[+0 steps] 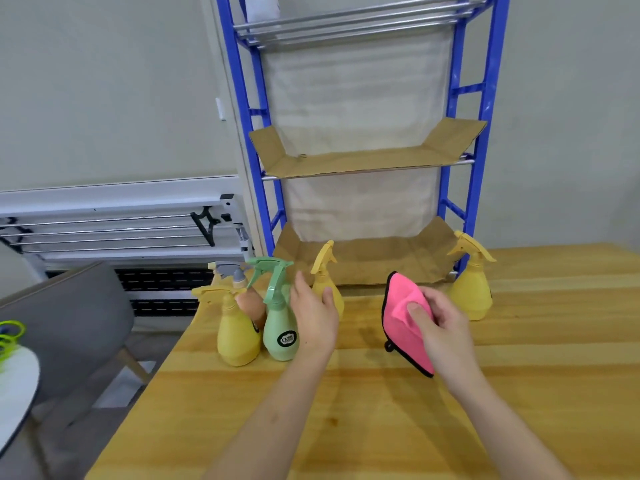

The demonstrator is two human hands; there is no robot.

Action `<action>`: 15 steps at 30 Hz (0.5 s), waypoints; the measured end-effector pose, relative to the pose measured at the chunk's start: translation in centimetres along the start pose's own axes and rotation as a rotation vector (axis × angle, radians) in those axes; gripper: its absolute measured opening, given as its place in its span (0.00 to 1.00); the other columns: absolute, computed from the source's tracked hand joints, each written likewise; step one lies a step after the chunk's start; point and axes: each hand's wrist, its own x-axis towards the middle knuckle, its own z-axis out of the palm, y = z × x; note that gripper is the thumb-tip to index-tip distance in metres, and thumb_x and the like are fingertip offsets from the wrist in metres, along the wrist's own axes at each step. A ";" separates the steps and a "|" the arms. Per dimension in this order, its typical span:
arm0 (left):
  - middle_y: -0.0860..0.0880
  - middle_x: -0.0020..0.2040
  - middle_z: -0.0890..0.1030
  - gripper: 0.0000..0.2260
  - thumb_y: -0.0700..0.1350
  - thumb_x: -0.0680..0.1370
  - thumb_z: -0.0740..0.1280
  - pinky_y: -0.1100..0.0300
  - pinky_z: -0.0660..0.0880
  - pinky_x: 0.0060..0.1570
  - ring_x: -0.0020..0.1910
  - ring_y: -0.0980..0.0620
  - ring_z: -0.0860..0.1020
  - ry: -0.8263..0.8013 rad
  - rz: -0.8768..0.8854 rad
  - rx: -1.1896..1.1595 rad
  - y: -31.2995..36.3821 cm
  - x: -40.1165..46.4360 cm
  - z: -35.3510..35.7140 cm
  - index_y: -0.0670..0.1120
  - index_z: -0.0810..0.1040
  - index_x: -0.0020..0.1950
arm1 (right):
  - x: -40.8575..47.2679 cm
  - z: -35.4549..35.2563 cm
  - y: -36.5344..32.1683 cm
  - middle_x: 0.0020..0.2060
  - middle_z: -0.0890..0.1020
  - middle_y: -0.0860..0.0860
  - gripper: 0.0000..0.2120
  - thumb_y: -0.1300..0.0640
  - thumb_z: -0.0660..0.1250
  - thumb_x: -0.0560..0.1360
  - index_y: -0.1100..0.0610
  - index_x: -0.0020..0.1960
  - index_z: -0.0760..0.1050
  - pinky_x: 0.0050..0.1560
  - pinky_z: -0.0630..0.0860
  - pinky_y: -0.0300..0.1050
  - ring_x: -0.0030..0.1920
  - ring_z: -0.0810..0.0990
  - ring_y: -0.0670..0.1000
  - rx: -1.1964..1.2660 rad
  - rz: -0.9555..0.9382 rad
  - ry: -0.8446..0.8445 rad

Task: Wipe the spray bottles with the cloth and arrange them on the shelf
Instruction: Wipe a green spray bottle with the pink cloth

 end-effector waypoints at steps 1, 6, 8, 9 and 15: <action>0.42 0.72 0.69 0.28 0.43 0.84 0.65 0.46 0.71 0.69 0.67 0.43 0.73 -0.017 0.008 0.005 0.2 -0.6 -0.6 0.41 0.58 0.81 | -0.2 0.3 -0.2 0.53 0.85 0.42 0.11 0.61 0.68 0.82 0.48 0.61 0.81 0.56 0.77 0.46 0.56 0.83 0.46 -0.002 -0.004 -0.002; 0.52 0.57 0.77 0.15 0.44 0.83 0.66 0.54 0.78 0.57 0.50 0.56 0.78 0.085 0.079 -0.049 0.3 -2.9 -4.6 0.47 0.72 0.70 | -1.3 1.8 -1.5 0.52 0.85 0.42 0.11 0.61 0.68 0.82 0.50 0.61 0.81 0.54 0.77 0.43 0.56 0.82 0.45 0.015 -0.004 -0.018; 0.54 0.52 0.77 0.08 0.43 0.83 0.66 0.53 0.79 0.53 0.47 0.56 0.78 0.159 0.096 -0.093 0.0 -3.2 -6.2 0.49 0.75 0.62 | -1.9 2.2 -2.1 0.53 0.84 0.42 0.11 0.61 0.68 0.82 0.49 0.61 0.80 0.52 0.75 0.41 0.56 0.81 0.44 0.020 -0.002 -0.033; 0.54 0.51 0.75 0.07 0.43 0.83 0.66 0.54 0.79 0.52 0.47 0.55 0.77 0.192 0.103 -0.097 -0.1 -3.1 -6.9 0.50 0.74 0.60 | -2.2 2.3 -2.4 0.53 0.84 0.41 0.11 0.60 0.68 0.82 0.48 0.61 0.80 0.51 0.75 0.40 0.56 0.81 0.43 0.023 -0.004 -0.040; 0.51 0.58 0.71 0.18 0.44 0.78 0.74 0.56 0.67 0.58 0.59 0.52 0.67 0.218 -0.012 0.022 -1.8 -0.9 -8.8 0.46 0.71 0.63 | -3.5 2.7 -3.6 0.55 0.83 0.41 0.11 0.59 0.67 0.83 0.45 0.61 0.79 0.52 0.76 0.42 0.58 0.80 0.43 0.015 -0.012 -0.076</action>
